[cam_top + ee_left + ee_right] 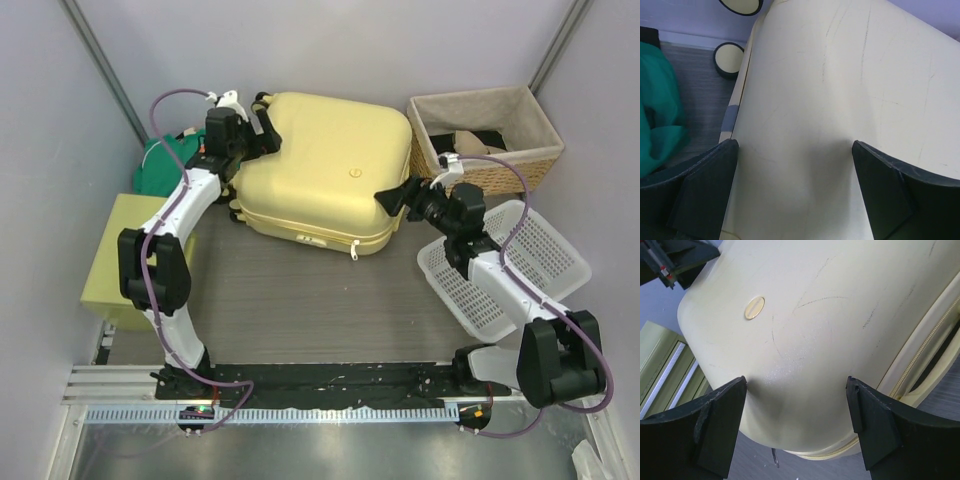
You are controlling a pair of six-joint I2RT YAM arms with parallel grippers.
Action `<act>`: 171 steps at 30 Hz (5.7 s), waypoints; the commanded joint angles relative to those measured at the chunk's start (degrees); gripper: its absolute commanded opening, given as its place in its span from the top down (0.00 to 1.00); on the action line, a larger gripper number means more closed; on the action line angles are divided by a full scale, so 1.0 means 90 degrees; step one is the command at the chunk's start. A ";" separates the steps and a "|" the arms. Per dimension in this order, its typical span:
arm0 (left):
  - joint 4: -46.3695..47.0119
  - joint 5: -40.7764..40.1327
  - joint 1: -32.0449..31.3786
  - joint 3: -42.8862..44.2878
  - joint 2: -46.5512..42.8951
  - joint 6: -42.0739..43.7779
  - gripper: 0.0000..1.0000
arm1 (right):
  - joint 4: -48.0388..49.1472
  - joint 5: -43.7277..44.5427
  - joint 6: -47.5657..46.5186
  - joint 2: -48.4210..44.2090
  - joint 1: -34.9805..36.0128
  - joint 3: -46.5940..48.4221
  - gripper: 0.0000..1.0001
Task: Open, take out, and arrange the luggage
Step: Adjust the luggage at the center of the board, then unzip the luggage at the center of the board.
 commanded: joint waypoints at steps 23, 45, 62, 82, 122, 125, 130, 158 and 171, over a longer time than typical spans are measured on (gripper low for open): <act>0.0054 -0.0239 -0.2157 -0.4844 -0.5783 0.0735 0.03 | -0.2564 0.1723 -0.0407 -0.1730 0.1480 0.0234 0.18; 0.2681 0.1777 -0.2186 -0.6555 -0.4232 -0.0262 0.20 | -0.2164 0.1880 -0.0124 -0.2718 0.1499 -0.0635 0.22; 0.3423 0.1942 -0.2196 -0.6155 -0.2923 -0.0320 0.56 | -0.1979 0.1675 -0.0036 -0.2562 0.1490 -0.0704 0.22; 0.2994 0.1524 -0.2752 -0.6203 -0.3362 0.0148 1.00 | -0.1316 0.1177 0.0638 -0.2259 0.1645 -0.1387 0.24; 0.3247 0.0214 -0.4589 -0.4495 -0.1626 0.0042 1.00 | 0.1410 0.1812 0.0628 0.0368 0.2515 -0.1680 0.56; 0.3228 0.0029 -0.4599 -0.4348 -0.1468 -0.0086 1.00 | 0.1090 0.2016 0.0609 0.0203 0.2515 -0.1719 0.56; 0.2547 -0.0866 -0.4599 -0.4396 -0.1780 -0.0037 0.96 | 0.0551 0.2388 0.0453 -0.0431 0.2515 -0.1885 0.48; -0.2016 -0.0217 -0.1524 -0.3880 -0.5062 0.0207 0.00 | -0.0631 0.3989 -0.0396 -0.0805 0.3823 -0.1154 0.36; -0.2680 0.0604 -0.0410 -0.2971 -0.4701 0.0754 0.00 | -0.1099 0.5044 -0.0856 0.0572 0.4351 -0.0128 0.44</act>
